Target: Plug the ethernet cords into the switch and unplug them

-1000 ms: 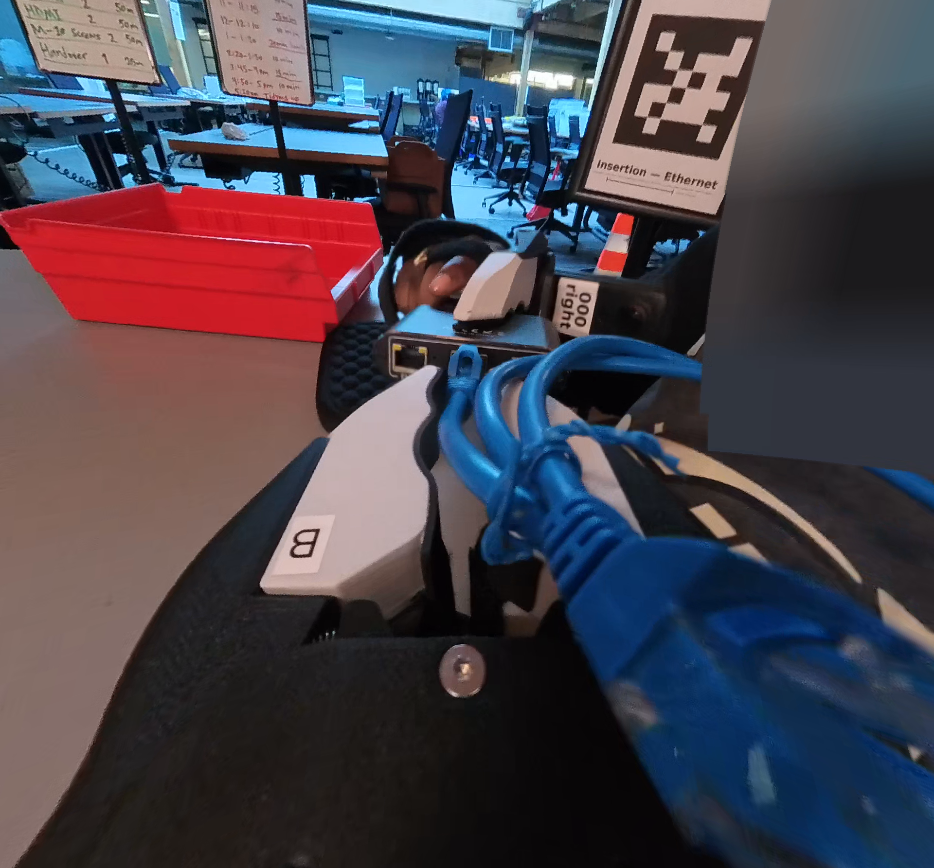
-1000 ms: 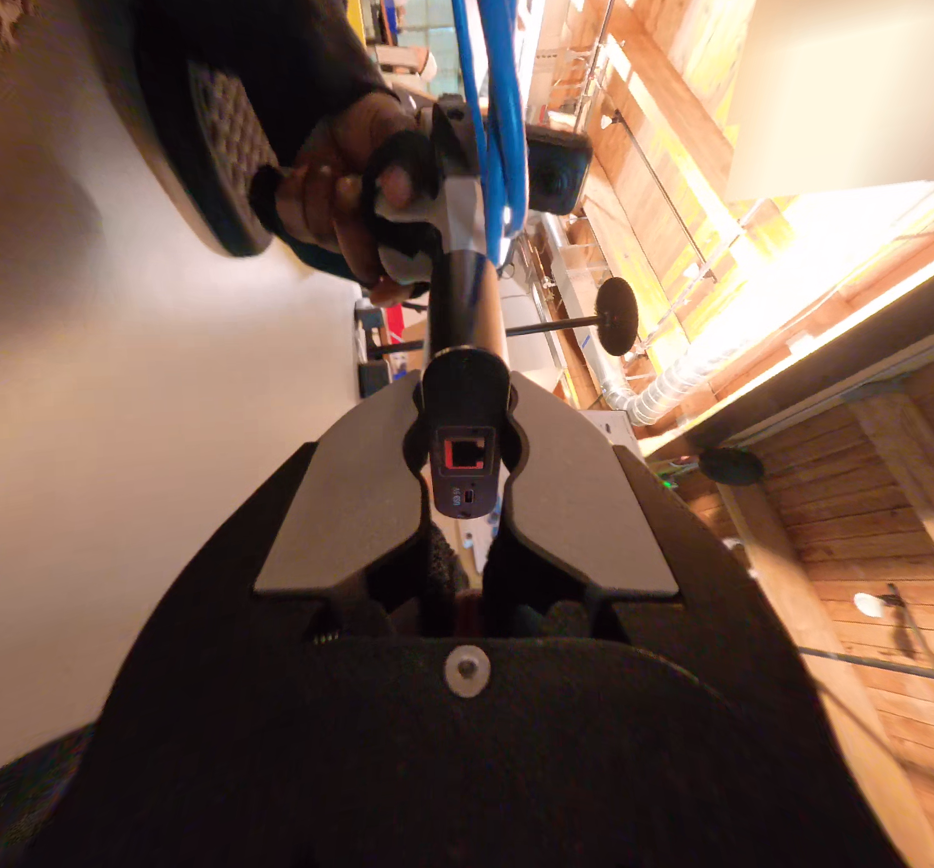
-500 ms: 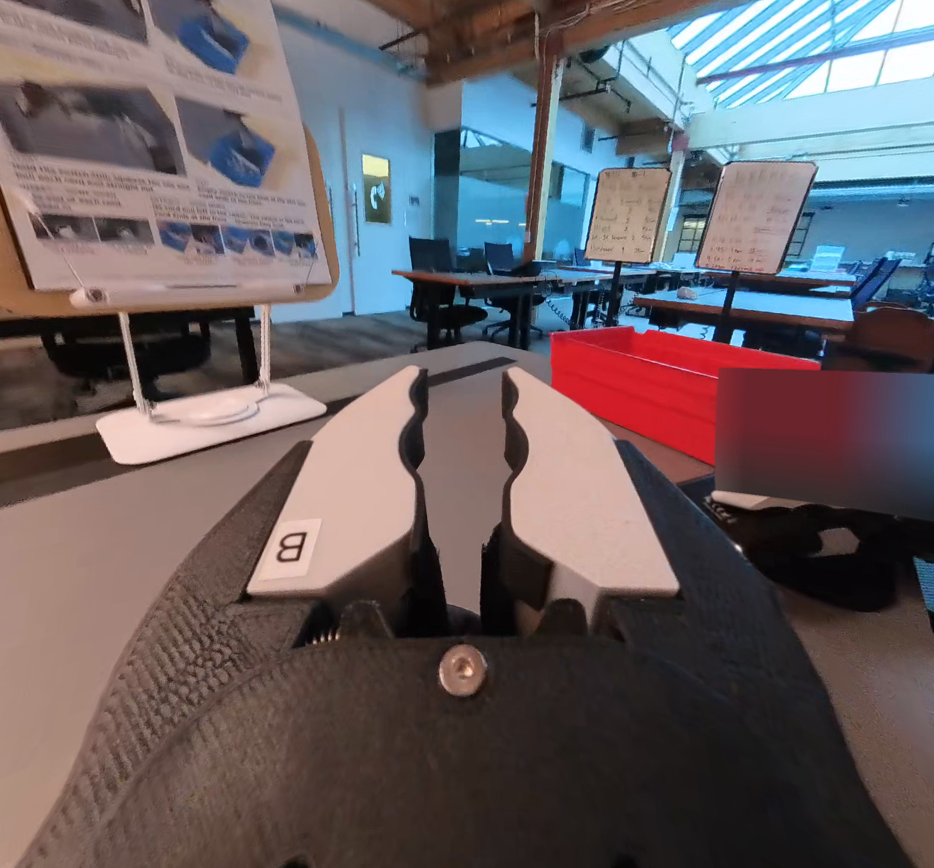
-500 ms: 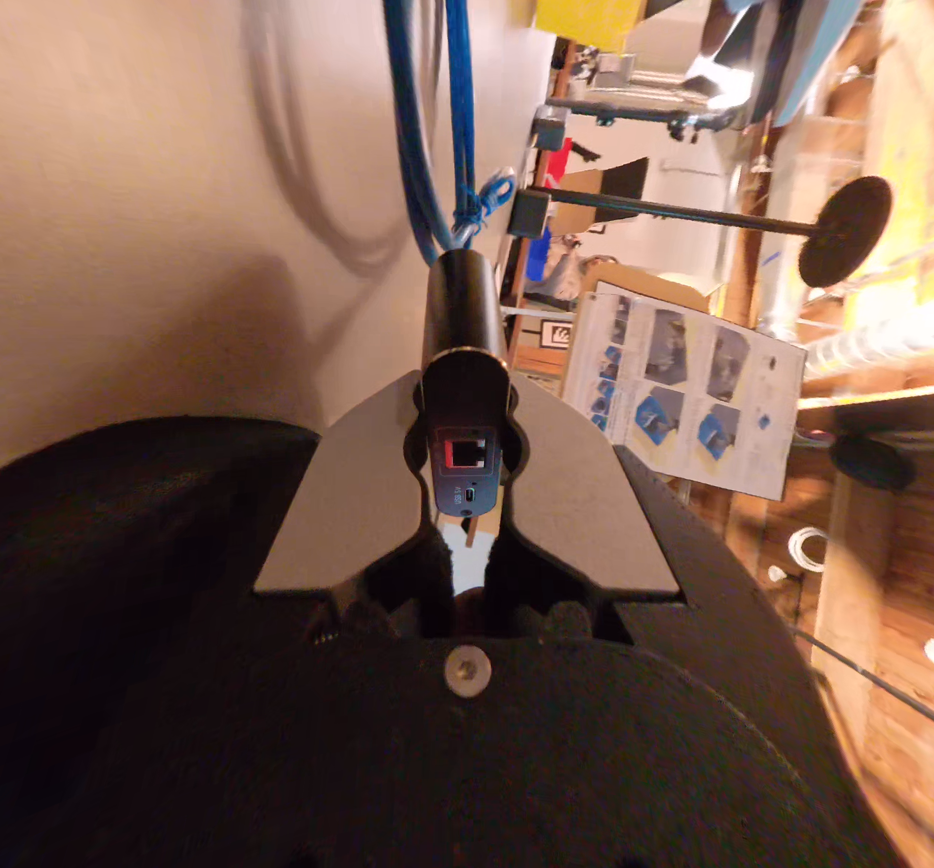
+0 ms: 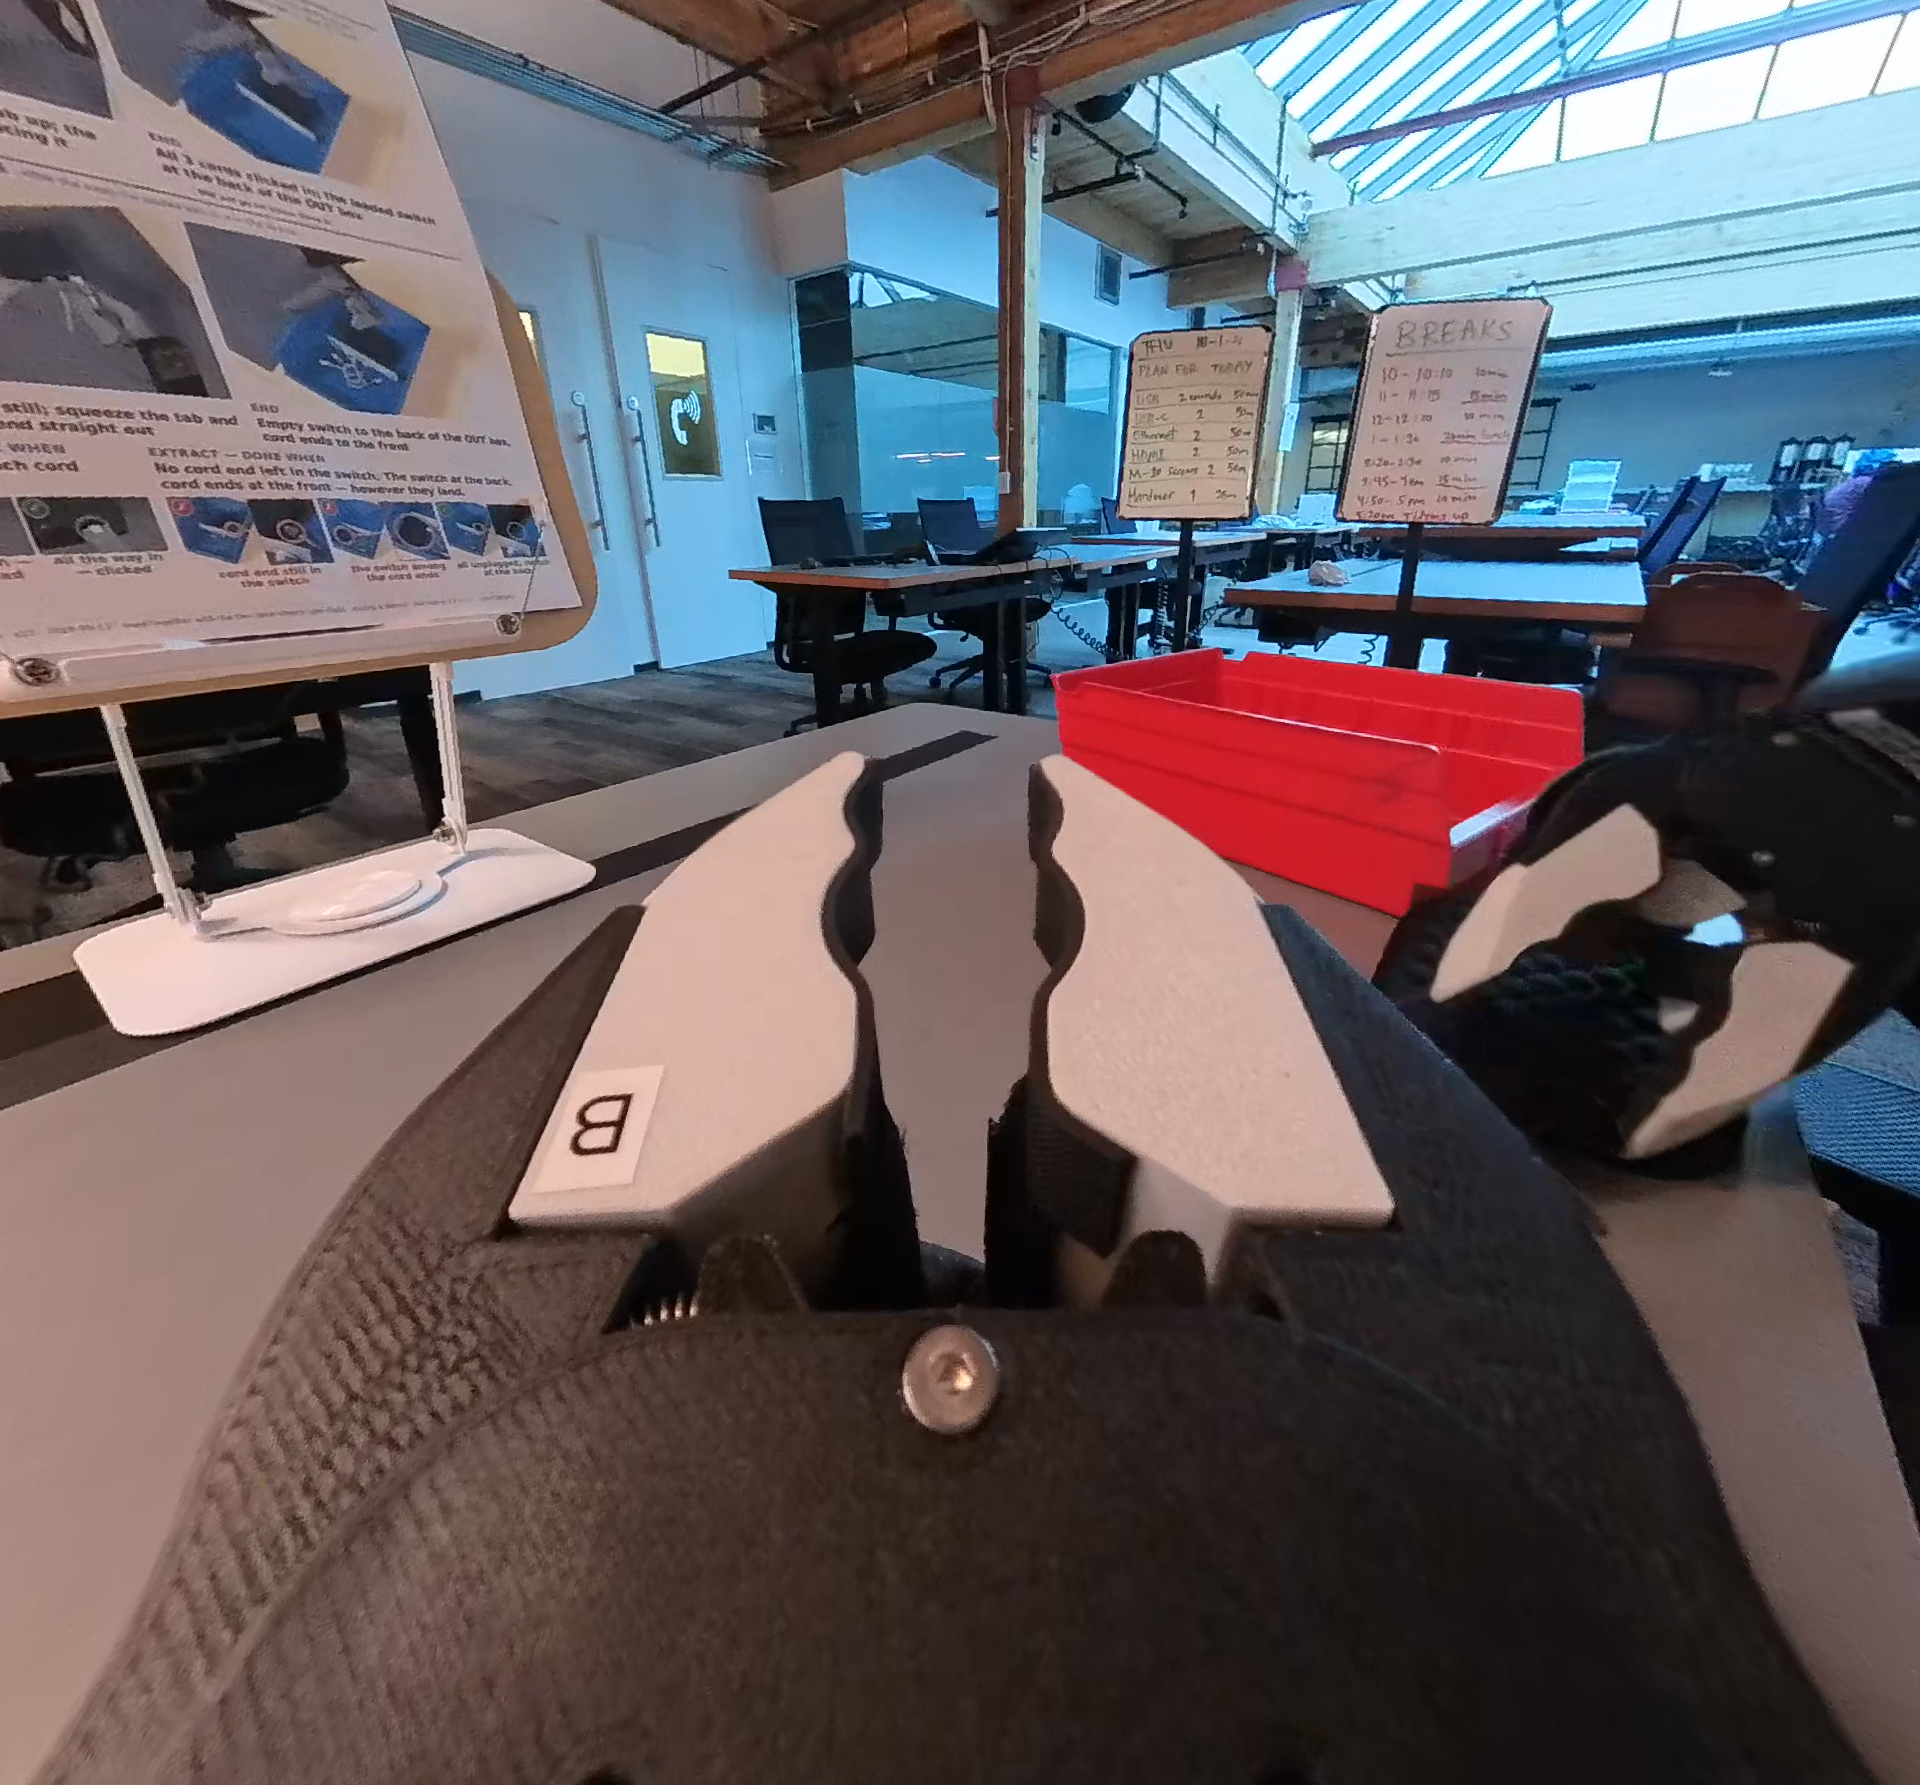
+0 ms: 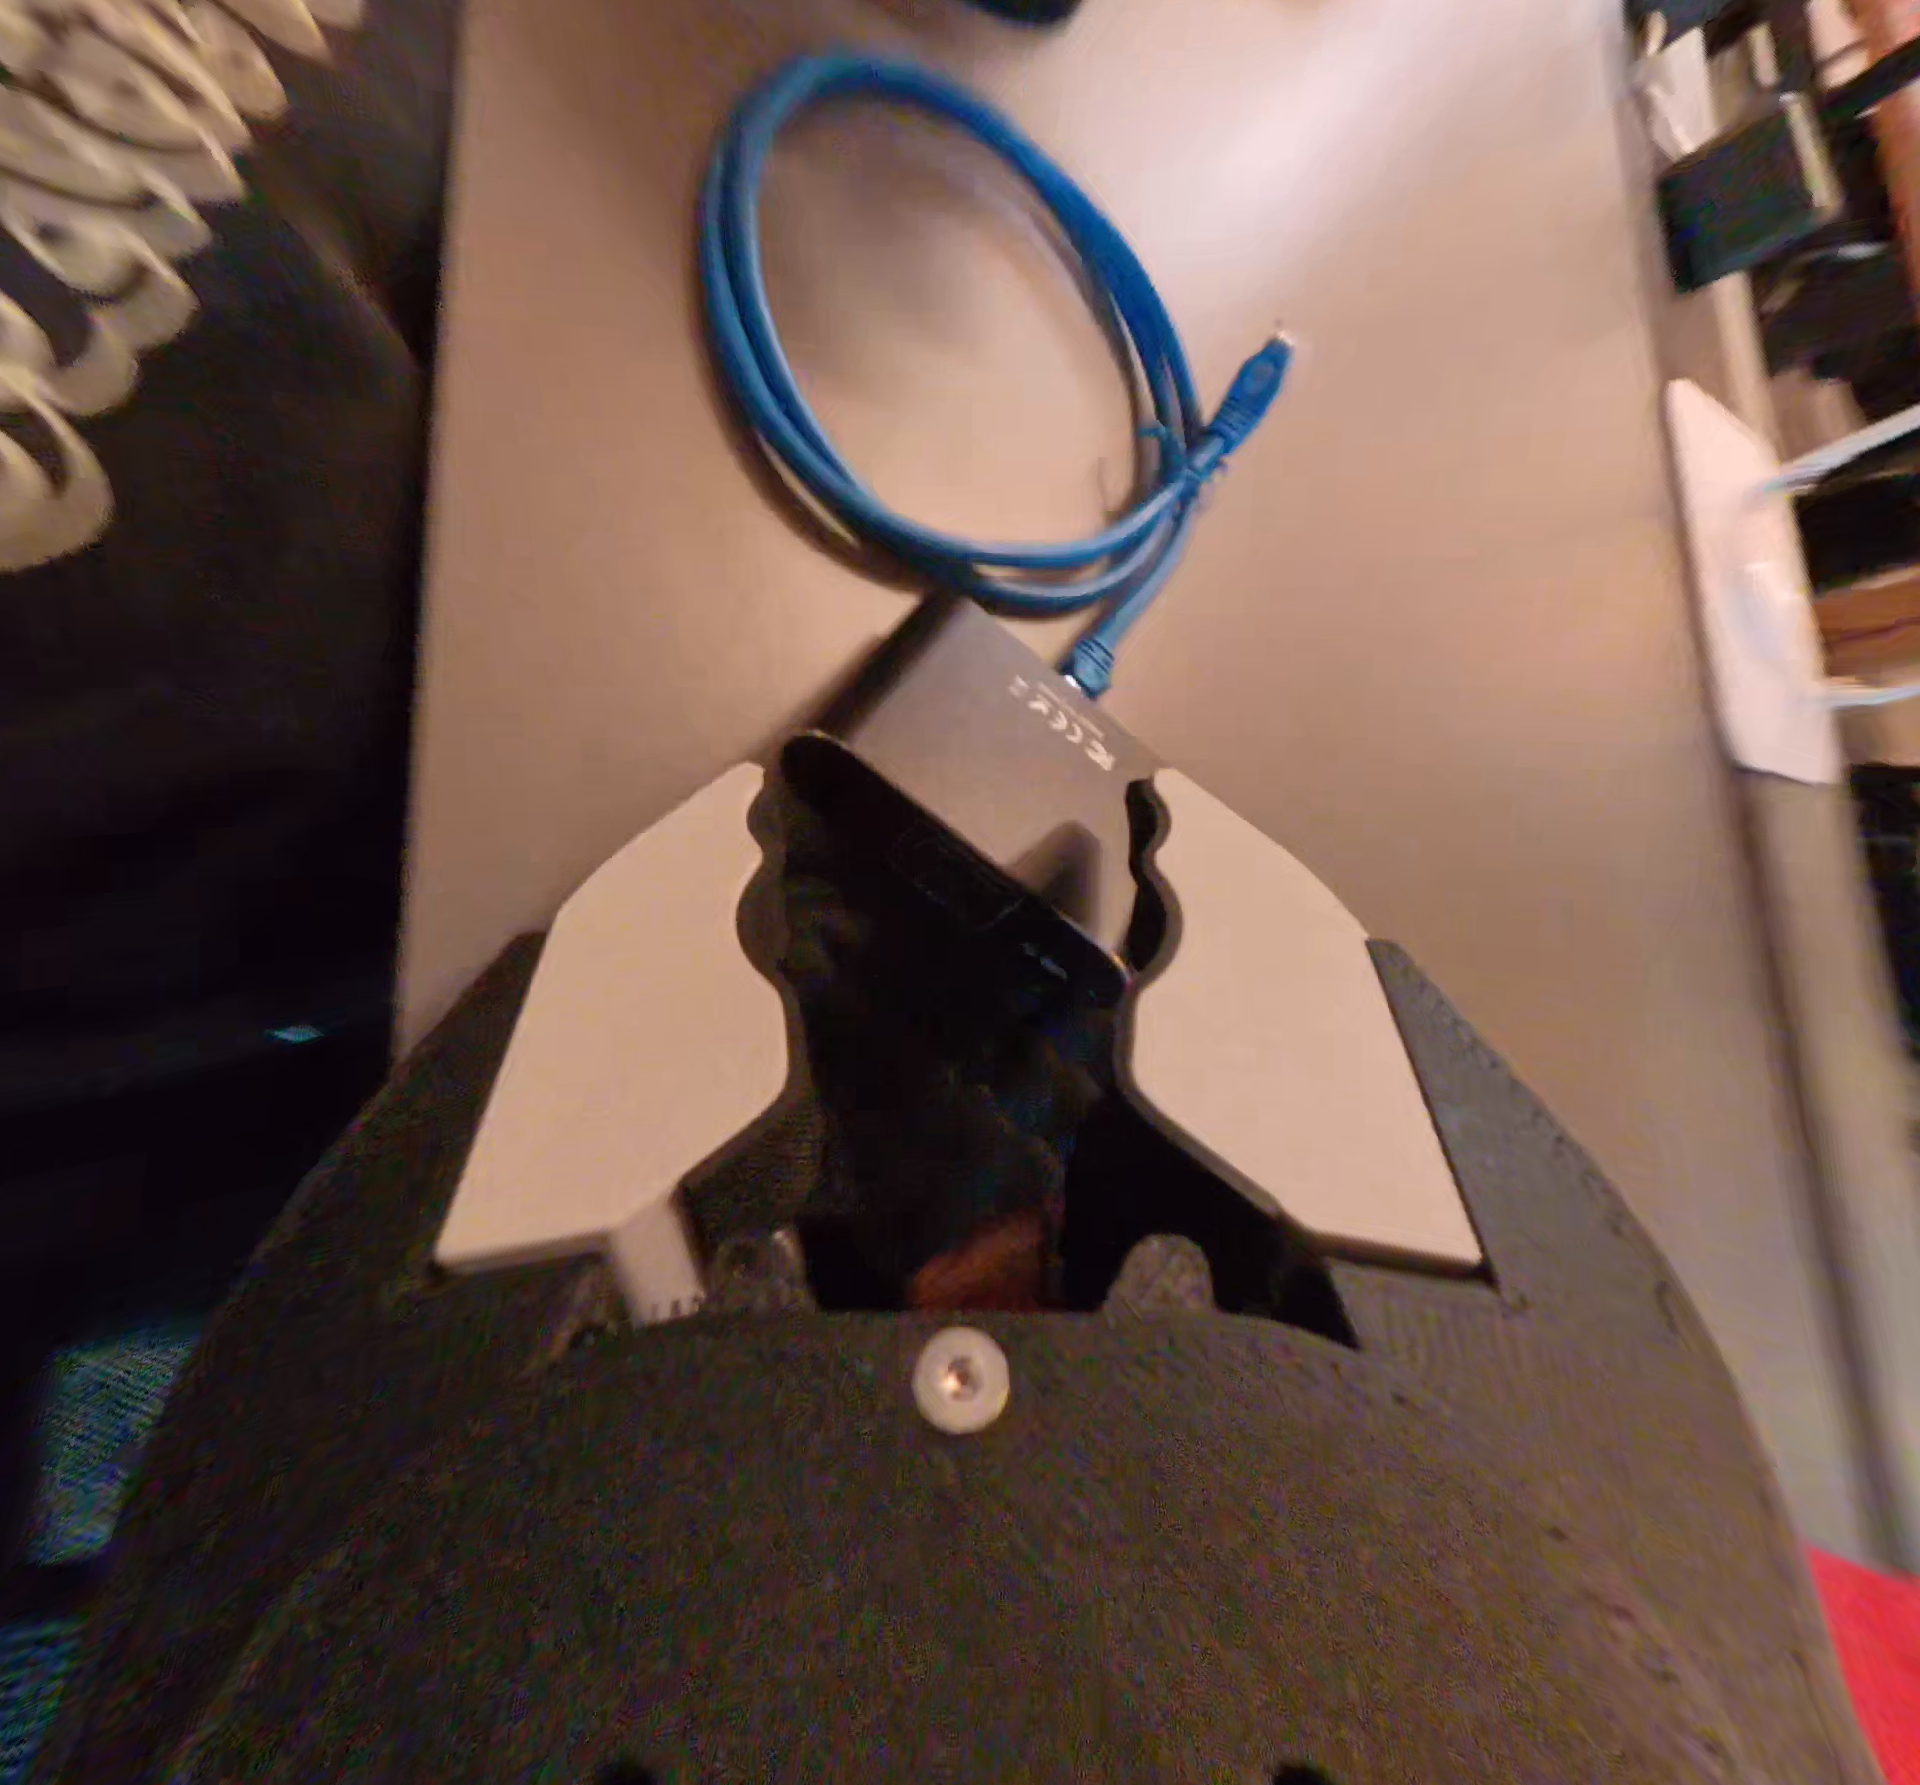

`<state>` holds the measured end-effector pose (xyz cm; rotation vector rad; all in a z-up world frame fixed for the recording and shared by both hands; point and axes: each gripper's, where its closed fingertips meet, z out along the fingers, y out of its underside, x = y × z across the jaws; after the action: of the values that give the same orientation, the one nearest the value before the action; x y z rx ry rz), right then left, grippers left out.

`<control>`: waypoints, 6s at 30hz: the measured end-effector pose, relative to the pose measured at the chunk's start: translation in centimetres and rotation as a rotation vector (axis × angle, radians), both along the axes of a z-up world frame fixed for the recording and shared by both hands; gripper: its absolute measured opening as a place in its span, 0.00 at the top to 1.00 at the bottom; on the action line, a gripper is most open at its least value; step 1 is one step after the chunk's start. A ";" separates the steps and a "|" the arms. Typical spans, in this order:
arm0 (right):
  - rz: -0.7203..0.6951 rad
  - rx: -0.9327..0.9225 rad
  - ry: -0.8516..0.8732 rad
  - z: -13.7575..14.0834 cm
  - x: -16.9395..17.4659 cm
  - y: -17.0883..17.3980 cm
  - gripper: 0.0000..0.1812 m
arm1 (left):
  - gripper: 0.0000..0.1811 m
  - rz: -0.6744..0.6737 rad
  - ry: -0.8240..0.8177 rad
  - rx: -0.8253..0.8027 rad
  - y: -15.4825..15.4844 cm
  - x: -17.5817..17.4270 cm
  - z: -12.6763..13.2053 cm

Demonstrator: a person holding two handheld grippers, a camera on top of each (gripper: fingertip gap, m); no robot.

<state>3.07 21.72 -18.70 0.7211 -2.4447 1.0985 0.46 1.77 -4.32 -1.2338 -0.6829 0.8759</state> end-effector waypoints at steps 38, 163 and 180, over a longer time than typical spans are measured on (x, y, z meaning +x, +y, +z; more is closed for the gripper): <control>0.101 -0.287 -0.190 3.1 1.8 -2.1 0.67 | 0.69 0.804 -0.958 -0.669 -38.0 12.7 -10.9; 0.211 -0.815 -0.519 20.7 5.2 -8.6 0.94 | 0.97 -0.768 0.109 0.012 9.5 8.4 6.6; 0.253 -0.775 -0.555 19.5 6.2 -9.5 0.94 | 0.94 -0.771 0.082 -0.124 11.4 8.7 4.7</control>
<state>9.30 12.27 0.81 0.5062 -2.0261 2.4068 9.21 13.12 0.40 -1.4126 -0.0519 0.3201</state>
